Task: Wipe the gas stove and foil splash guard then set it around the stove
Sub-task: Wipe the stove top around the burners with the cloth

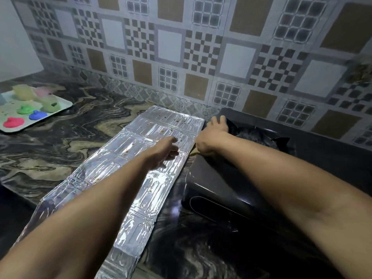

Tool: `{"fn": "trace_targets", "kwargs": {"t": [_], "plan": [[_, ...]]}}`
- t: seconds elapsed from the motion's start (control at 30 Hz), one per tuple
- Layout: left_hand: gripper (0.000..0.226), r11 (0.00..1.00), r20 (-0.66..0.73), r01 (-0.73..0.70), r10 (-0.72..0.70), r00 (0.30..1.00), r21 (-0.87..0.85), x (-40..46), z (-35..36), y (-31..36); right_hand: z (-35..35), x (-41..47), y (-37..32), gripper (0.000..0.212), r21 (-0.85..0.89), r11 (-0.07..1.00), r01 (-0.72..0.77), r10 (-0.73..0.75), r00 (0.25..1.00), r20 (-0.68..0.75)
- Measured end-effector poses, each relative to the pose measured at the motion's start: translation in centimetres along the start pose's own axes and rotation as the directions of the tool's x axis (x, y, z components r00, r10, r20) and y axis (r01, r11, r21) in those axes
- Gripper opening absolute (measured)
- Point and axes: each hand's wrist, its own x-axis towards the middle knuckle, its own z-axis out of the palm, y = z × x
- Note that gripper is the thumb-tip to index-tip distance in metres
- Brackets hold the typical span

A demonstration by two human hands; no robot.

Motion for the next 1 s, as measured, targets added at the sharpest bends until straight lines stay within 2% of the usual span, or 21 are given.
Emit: {"fn": "trace_targets", "kwargs": {"t": [0.07,0.13,0.23,0.3,0.37,0.43,0.53,0.6,0.63,0.73,0.8,0.87,1.0], "plan": [[0.037,1.000,0.016,-0.014,0.014,1.000,0.028,0.1,1.2,0.2,-0.6,1.2,-0.2,0.046,-0.009,1.000,-0.003,0.004,0.998,0.060],[0.021,0.998,0.019,-0.015,0.014,1.000,0.066,0.3,2.3,0.3,-1.3,2.3,-0.1,0.051,0.067,0.998,0.005,-0.010,0.996,0.083],[0.020,0.995,0.059,-0.019,0.014,0.998,0.094,0.4,3.8,0.7,-1.6,4.1,1.9,0.041,0.255,0.965,0.067,-0.072,0.997,0.012],[0.022,0.993,0.094,-0.024,0.013,0.996,0.112,0.2,4.8,1.0,-1.6,5.2,3.6,0.033,0.307,0.944,0.125,-0.110,0.992,-0.068],[0.020,0.990,0.117,-0.020,0.004,0.993,0.137,0.2,5.2,1.1,-1.5,5.9,4.6,0.028,0.267,0.936,0.229,-0.204,0.972,-0.118],[0.018,0.986,0.153,0.008,-0.034,0.988,0.169,0.6,5.0,1.0,-1.7,6.3,5.1,0.027,0.196,0.910,0.366,-0.355,0.930,-0.090],[0.065,0.949,0.130,0.069,-0.113,0.985,0.307,0.8,3.7,1.6,-2.9,6.8,6.5,0.019,0.248,0.845,0.473,-0.498,0.866,0.047],[0.093,0.928,0.112,0.107,-0.157,0.981,0.358,0.7,3.5,2.3,-3.5,7.3,7.5,0.044,0.292,0.826,0.482,-0.536,0.832,0.142],[0.099,0.922,0.104,0.125,-0.174,0.979,0.366,0.6,3.5,2.5,-3.6,7.6,7.8,0.056,0.292,0.818,0.496,-0.553,0.817,0.161],[0.093,0.910,0.055,0.183,-0.218,0.974,0.371,0.7,3.6,2.5,-3.5,8.5,7.7,0.060,0.273,0.771,0.575,-0.624,0.769,0.140],[0.096,0.904,0.024,0.214,-0.240,0.971,0.370,0.8,3.6,2.8,-3.5,9.6,8.3,0.056,0.419,0.710,0.565,-0.675,0.716,0.178],[0.103,0.895,0.013,0.242,-0.266,0.964,0.374,0.7,3.6,3.3,-3.4,10.6,8.9,0.052,0.555,0.639,0.533,-0.736,0.635,0.237],[0.103,0.877,-0.017,0.264,-0.281,0.960,0.401,0.5,3.9,4.2,-2.8,12.0,9.7,0.055,0.690,0.527,0.497,-0.832,0.469,0.297]]}}
